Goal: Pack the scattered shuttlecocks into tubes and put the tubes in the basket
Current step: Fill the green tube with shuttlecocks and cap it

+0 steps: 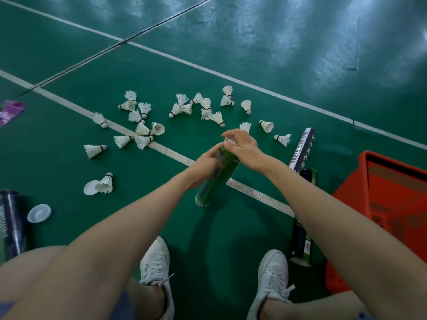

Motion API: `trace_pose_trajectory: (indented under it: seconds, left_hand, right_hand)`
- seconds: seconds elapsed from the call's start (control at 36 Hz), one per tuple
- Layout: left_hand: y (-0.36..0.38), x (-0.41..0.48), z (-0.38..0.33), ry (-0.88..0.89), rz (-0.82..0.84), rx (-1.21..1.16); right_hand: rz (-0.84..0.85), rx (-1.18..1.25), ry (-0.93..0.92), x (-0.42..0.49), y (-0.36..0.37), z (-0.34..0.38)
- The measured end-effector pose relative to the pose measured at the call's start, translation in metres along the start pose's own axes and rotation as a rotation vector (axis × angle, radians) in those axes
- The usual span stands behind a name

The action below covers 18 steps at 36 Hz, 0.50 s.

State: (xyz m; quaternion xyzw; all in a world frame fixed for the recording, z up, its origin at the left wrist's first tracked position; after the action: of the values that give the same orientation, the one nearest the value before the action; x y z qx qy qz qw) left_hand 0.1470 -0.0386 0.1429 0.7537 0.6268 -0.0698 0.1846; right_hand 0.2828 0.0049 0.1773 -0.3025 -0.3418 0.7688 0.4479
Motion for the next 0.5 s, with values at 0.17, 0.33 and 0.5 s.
trace_pose_trajectory:
  seconds: [0.17,0.33,0.5]
  left_hand:
    - [0.010,0.001,-0.023,-0.070,-0.092,-0.112]
    - [0.007,0.005,-0.035,-0.109,-0.111,-0.020]
    - [0.012,0.004,-0.040,-0.060,-0.155,-0.009]
  right_hand:
    - [0.000,0.296,0.041,-0.010,0.003,-0.006]
    - [-0.044,0.263,0.025,-0.007,0.006,-0.007]
    - [0.003,-0.031,-0.030,0.000,0.004,-0.005]
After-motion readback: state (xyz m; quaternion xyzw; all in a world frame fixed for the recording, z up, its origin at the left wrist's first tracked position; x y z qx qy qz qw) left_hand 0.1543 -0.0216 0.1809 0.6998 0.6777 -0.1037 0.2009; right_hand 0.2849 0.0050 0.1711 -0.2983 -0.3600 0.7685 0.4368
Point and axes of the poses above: each hand's wrist, its own x-axis towards the middle knuckle, its own y-axis out of the palm, z = x × y, the point moved 1 cm from there along x, towards the middle knuckle, and after that the axes turned 8 degrees about -x, right-handed, at the moved point
